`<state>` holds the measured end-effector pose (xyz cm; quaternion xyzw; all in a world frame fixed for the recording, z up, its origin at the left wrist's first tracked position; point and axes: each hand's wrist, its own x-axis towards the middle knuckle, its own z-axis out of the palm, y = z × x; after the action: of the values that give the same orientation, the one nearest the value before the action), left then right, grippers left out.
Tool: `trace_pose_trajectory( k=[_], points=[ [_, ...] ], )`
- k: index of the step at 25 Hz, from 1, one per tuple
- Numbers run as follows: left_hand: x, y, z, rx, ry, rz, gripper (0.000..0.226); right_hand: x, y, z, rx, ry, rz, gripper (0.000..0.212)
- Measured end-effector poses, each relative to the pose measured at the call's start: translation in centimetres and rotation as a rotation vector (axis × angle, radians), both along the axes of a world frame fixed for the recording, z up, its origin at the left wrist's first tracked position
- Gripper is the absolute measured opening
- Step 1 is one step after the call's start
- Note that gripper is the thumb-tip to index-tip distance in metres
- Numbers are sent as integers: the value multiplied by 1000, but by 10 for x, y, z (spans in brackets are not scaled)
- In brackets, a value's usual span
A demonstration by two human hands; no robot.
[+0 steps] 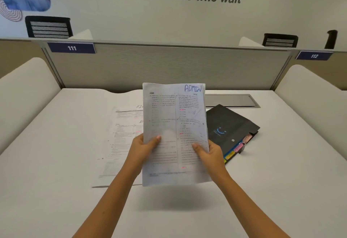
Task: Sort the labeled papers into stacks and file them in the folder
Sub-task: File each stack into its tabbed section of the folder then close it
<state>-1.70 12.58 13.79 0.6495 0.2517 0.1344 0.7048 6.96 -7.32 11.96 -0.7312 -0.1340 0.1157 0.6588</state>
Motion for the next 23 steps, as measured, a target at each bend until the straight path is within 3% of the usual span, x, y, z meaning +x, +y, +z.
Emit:
trace_pose_trajectory(
  k=[5,8,11,16,20,23],
  points=[
    [48,-46,-6,-28,-21,36,16,60,-61,-1,-53,-23,-144,8],
    [79,-83,-19,64,30,56,16,111,-112,-12,-92,-12,-331,14],
    [109,-124,-43,412,77,-41,13,162,-169,-25,-130,-3,-529,23],
    [160,-183,-65,1065,305,-377,63,219,-263,-53,-261,84,-770,31],
    [190,-211,-78,1342,535,-480,75,225,-315,-81,-394,128,-843,34],
    [205,-214,-80,1443,522,-454,56,224,-333,-92,-446,159,-827,34]
  ],
)
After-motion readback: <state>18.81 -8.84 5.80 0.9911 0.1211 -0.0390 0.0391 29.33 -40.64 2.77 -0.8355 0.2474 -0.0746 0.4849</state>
